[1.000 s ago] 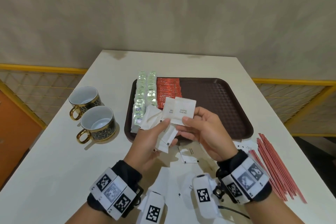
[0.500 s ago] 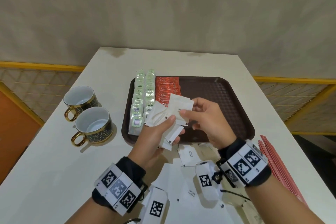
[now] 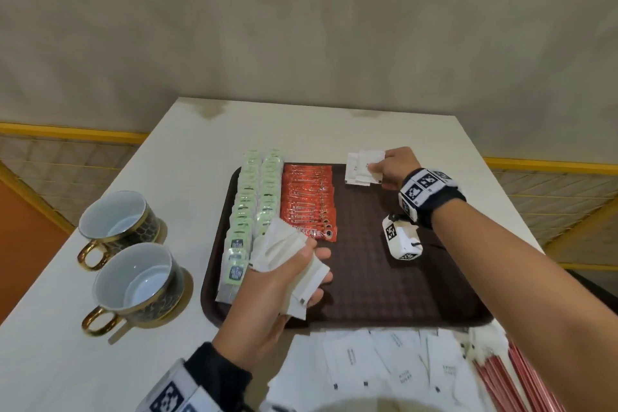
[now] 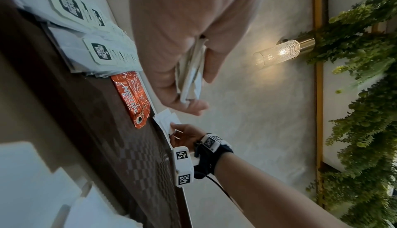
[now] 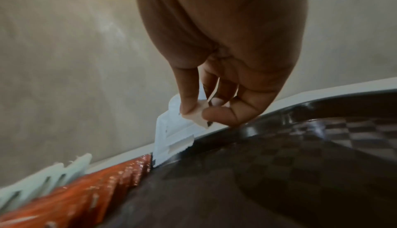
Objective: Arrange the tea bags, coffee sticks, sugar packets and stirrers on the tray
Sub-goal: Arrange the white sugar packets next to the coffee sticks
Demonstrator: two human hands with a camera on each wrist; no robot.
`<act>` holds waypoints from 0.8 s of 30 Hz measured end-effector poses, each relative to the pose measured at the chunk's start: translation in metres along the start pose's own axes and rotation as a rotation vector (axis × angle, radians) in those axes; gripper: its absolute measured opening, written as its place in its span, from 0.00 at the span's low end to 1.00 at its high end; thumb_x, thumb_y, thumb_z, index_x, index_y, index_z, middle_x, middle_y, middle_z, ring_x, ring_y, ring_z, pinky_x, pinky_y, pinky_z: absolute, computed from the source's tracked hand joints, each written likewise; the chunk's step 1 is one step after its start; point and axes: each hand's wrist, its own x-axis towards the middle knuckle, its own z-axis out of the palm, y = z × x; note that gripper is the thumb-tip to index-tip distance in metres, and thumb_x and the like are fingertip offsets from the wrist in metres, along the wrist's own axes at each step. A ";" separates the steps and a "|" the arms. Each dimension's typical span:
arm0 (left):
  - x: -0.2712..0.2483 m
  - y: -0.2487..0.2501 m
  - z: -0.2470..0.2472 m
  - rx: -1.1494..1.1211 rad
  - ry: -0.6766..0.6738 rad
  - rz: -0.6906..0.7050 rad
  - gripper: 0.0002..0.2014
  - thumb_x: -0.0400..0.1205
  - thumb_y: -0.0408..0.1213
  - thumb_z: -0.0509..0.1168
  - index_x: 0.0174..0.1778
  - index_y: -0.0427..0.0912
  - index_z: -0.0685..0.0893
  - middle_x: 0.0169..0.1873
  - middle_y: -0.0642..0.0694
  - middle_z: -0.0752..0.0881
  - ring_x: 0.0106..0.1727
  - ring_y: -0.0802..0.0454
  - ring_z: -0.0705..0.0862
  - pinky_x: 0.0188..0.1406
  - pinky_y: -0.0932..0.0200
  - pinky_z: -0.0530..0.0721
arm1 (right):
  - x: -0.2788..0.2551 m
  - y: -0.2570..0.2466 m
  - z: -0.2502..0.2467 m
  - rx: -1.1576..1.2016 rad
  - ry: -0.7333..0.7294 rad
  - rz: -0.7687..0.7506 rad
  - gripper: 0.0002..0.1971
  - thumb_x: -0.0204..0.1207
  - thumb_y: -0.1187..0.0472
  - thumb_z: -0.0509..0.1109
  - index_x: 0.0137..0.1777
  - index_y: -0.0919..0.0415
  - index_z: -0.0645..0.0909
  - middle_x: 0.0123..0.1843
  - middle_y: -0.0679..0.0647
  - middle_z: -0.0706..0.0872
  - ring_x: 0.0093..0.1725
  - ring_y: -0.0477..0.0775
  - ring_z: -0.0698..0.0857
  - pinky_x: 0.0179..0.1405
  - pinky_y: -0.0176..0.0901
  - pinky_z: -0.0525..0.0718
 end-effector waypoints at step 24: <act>0.030 -0.008 0.000 0.005 0.065 -0.059 0.10 0.81 0.32 0.65 0.58 0.38 0.84 0.52 0.35 0.91 0.41 0.45 0.88 0.32 0.57 0.84 | 0.036 0.019 -0.016 -0.156 0.103 -0.034 0.16 0.64 0.75 0.80 0.31 0.60 0.76 0.41 0.61 0.85 0.44 0.63 0.88 0.47 0.59 0.90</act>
